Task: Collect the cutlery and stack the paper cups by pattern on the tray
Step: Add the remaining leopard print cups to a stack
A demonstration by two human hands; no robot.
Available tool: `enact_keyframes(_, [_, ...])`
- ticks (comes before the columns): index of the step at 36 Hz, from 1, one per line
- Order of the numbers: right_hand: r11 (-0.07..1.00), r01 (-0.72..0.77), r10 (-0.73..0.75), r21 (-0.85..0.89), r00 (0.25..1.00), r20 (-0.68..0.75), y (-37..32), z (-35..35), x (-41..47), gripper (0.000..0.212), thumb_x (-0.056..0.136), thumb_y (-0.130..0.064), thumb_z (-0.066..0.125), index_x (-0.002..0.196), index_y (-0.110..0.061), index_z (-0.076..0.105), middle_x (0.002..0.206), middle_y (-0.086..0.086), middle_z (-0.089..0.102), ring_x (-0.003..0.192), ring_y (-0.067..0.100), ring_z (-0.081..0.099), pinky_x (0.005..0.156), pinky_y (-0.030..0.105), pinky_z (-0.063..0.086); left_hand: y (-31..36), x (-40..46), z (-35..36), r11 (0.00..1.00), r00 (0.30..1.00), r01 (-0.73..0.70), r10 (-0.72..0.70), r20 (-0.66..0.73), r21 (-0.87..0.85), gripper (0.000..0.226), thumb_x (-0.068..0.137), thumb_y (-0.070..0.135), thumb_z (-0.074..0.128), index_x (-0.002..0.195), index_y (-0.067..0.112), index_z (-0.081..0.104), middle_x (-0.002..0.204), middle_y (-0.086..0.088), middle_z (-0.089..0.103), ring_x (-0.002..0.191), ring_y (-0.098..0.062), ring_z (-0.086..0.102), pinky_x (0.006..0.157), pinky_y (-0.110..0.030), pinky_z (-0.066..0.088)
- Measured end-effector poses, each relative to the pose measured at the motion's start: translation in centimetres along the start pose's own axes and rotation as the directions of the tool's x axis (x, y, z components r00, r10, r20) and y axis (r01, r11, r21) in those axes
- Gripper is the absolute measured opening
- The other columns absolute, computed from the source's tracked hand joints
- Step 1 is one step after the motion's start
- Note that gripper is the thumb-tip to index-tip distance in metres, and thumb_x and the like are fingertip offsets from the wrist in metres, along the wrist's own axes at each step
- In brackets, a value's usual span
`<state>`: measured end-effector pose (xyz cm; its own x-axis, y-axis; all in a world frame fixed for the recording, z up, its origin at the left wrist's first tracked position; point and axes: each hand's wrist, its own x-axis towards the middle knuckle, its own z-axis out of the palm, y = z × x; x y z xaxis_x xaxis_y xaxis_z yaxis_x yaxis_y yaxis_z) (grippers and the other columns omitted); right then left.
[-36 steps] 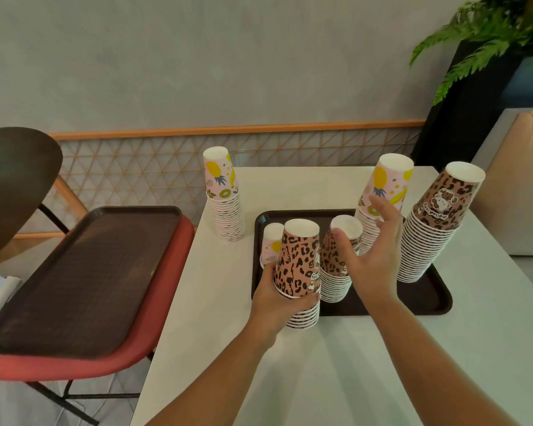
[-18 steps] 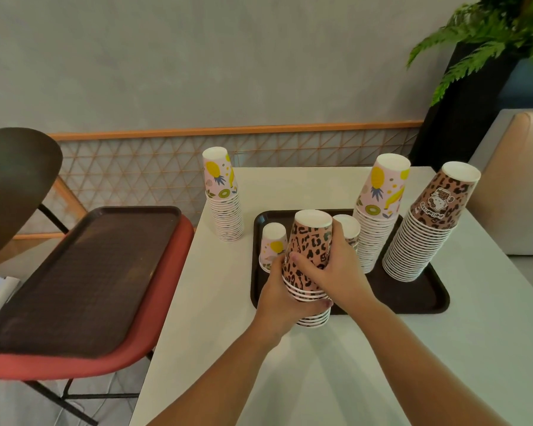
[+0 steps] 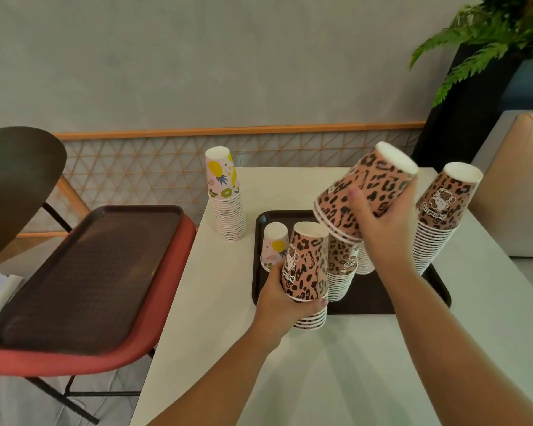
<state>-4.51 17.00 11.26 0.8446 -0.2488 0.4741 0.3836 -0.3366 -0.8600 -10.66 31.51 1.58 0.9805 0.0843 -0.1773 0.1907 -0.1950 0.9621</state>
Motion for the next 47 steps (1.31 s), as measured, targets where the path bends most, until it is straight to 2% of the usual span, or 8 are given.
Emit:
enact_keyframes(5, [0.998,0.034,-0.037,-0.046,0.996,-0.087,0.4,-0.7,1.1,0.072,0.08,-0.029,0.071,0.134,-0.007,0.028,0.119,-0.004,0.047,0.111,0.007,0.049,0.084,0.001,0.041,0.2,0.2,-0.3,1.0,1.0,0.015,-0.016,-0.019,-0.027,0.084,0.054,0.017,0.089,0.123,0.033,0.044,0.119,0.013,0.057,0.115,-0.009,0.052,0.1,-0.035,0.046])
enact_keyframes(11, [0.986,-0.053,0.051,-0.159,0.999,-0.018,3.6,0.2,-0.2,0.091,0.069,-0.06,0.067,0.136,-0.016,0.026,0.135,0.008,0.045,0.126,0.024,0.045,0.101,0.045,0.044,0.2,0.2,-0.3,0.999,0.999,0.029,-0.03,-0.015,-0.044,0.082,0.053,0.017,0.089,0.122,0.032,0.046,0.118,0.012,0.059,0.114,-0.01,0.053,0.1,-0.039,0.047])
enact_keyframes(19, [0.973,-0.064,0.079,-0.224,0.995,0.058,4.7,0.8,-2.4,0.086,0.071,-0.036,0.077,0.139,-0.015,0.028,0.138,0.005,0.041,0.126,0.016,0.039,0.105,0.043,0.039,0.4,0.4,-0.5,0.998,1.0,0.017,-0.018,-0.021,-0.059,0.082,0.053,0.018,0.09,0.121,0.032,0.046,0.119,0.011,0.059,0.114,-0.01,0.054,0.099,-0.037,0.047])
enact_keyframes(25, [0.962,0.214,-0.207,-0.17,0.977,0.058,2.2,1.4,-4.0,0.072,0.077,-0.043,0.066,0.134,-0.009,0.037,0.134,0.006,0.043,0.126,0.017,0.042,0.104,0.028,0.037,0.5,0.6,-0.7,0.997,1.0,0.014,-0.016,-0.017,-0.074,0.079,0.052,0.018,0.09,0.117,0.033,0.049,0.114,0.011,0.062,0.109,-0.008,0.057,0.097,-0.036,0.048])
enact_keyframes(29, [0.987,0.137,-0.113,-0.081,0.962,0.247,1.4,2.7,-5.2,0.073,0.074,-0.042,0.071,0.133,-0.015,0.037,0.127,-0.016,0.043,0.12,0.004,0.046,0.097,0.014,0.04,0.5,0.8,-0.9,0.995,1.0,0.017,-0.018,-0.015,-0.101,0.071,0.052,0.015,0.09,0.109,0.036,0.053,0.108,0.012,0.066,0.104,-0.006,0.061,0.094,-0.034,0.05])
enact_keyframes(36, [0.98,0.014,0.078,-0.199,0.893,0.444,2.2,3.7,-5.8,0.091,0.071,-0.045,0.074,0.142,-0.025,0.022,0.137,-0.006,0.045,0.125,0.012,0.045,0.102,0.033,0.043,0.7,0.7,-0.9,0.996,0.998,-0.054,0.052,-0.032,-0.066,0.066,0.056,0.01,0.087,0.104,0.037,0.051,0.105,0.017,0.064,0.099,0.002,0.059,0.089,-0.027,0.051])
enact_keyframes(42, [0.979,-0.042,0.126,-0.201,0.894,0.429,2.5,4.0,-5.7,0.084,0.073,-0.042,0.073,0.138,-0.025,0.024,0.131,-0.002,0.051,0.12,0.015,0.051,0.098,0.04,0.047,0.7,0.4,-0.9,0.997,0.997,-0.078,0.079,0.021,-0.025,0.091,0.055,0.014,0.09,0.125,0.036,0.037,0.111,0.024,0.057,0.101,0.009,0.055,0.084,-0.014,0.046])
enact_keyframes(47, [0.981,-0.054,0.126,-0.186,0.908,0.399,2.4,3.9,-5.7,0.08,0.073,-0.044,0.071,0.135,-0.02,0.027,0.123,0.0,0.056,0.113,0.018,0.057,0.092,0.042,0.051,0.8,0.4,-0.9,0.997,0.997,-0.069,0.069,0.026,-0.018,0.094,0.053,0.017,0.09,0.13,0.033,0.039,0.114,0.019,0.059,0.106,0.001,0.057,0.092,-0.025,0.049])
